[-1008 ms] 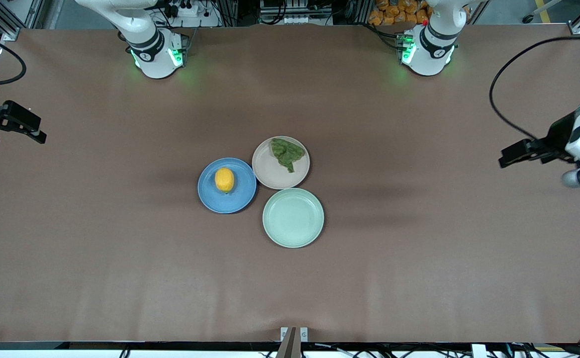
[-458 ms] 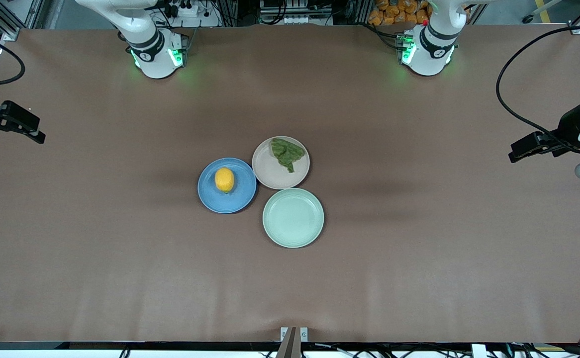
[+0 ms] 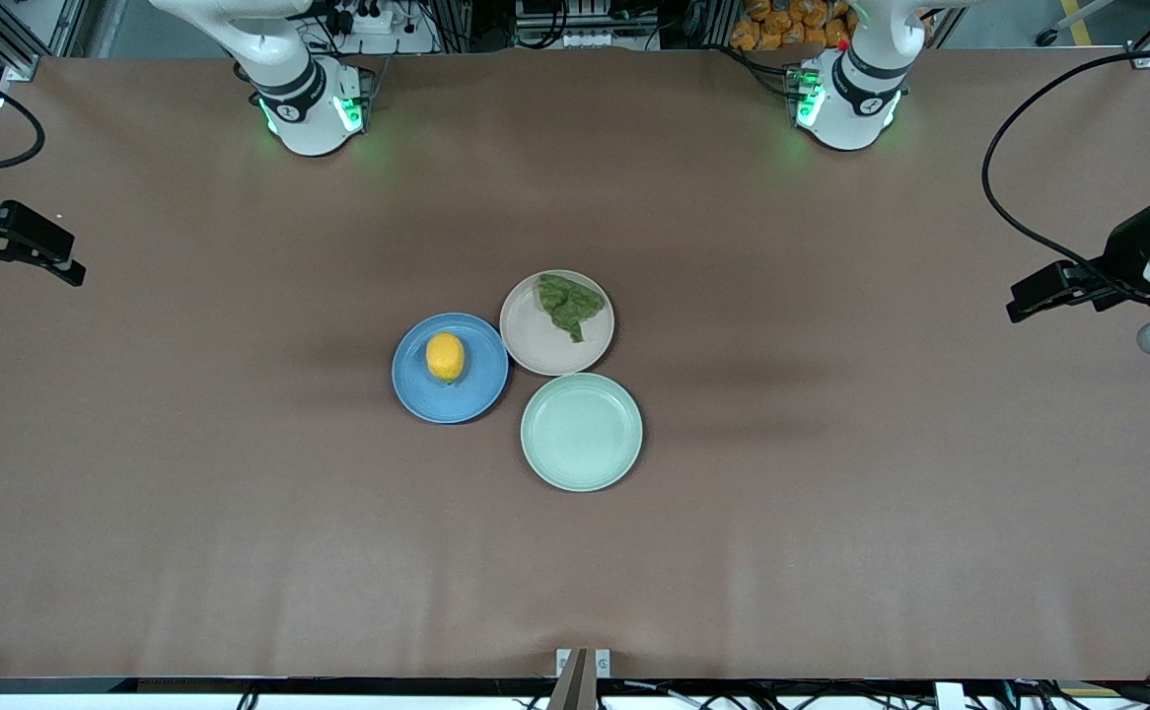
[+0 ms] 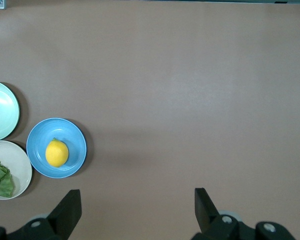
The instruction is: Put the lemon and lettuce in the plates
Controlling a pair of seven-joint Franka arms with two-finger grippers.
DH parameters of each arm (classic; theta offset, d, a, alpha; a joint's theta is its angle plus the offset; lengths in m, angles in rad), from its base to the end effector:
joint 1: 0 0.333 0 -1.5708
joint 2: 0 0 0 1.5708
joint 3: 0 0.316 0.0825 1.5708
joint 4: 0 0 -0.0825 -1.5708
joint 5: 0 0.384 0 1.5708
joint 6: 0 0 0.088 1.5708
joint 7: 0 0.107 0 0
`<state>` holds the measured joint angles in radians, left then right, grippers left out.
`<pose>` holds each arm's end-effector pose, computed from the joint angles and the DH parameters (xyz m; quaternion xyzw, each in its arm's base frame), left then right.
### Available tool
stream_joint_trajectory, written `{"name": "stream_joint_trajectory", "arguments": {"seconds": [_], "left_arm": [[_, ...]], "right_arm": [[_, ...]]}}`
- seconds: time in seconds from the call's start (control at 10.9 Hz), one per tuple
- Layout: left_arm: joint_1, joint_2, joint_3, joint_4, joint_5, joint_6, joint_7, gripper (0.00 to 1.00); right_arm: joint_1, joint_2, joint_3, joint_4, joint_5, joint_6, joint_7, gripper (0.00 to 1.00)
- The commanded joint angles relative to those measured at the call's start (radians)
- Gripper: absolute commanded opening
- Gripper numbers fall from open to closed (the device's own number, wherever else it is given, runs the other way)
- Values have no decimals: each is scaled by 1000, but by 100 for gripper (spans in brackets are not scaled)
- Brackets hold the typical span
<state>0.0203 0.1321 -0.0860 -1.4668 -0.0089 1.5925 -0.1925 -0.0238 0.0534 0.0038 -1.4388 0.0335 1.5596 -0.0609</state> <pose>0.5956 -0.0367 0.5998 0.9979 0.0638 -0.0042 0.0096 0.5705 -0.0079 0.6558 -0.9991 -0.0212 -0.0343 0.0155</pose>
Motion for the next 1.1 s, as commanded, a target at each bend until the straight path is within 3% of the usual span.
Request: {"name": "stream_joint_trajectory", "arguments": {"seconds": [0.0,1.01], "left_arm": [[7,-23,-15,0,17,-11,-1,100],[6,-22,-20,6,14,-11,19,100]], "right_arm": [[-25,-26,22,-32,2,14,-4,100],[-30,-27,18,-32,2,-1,-7,100]]}}
